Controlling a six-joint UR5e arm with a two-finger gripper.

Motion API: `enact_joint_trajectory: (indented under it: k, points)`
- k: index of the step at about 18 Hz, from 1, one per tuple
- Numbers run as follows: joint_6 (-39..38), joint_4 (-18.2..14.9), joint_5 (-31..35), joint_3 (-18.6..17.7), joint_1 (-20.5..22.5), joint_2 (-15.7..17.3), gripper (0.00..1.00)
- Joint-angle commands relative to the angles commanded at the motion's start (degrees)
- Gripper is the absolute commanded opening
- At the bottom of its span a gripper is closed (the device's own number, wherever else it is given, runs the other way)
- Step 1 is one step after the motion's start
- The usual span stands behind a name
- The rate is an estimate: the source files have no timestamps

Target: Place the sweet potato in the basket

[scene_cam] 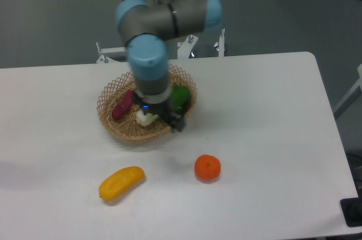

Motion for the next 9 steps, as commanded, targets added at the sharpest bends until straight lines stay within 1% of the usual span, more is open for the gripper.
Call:
enact_joint_trajectory:
  k: [5, 9]
  points:
    - [7.9, 0.1, -0.1, 4.3, 6.7, -2.8, 1.0]
    - [10.9, 0.7, -0.3, 7.7, 11.4, -5.4, 1.0]
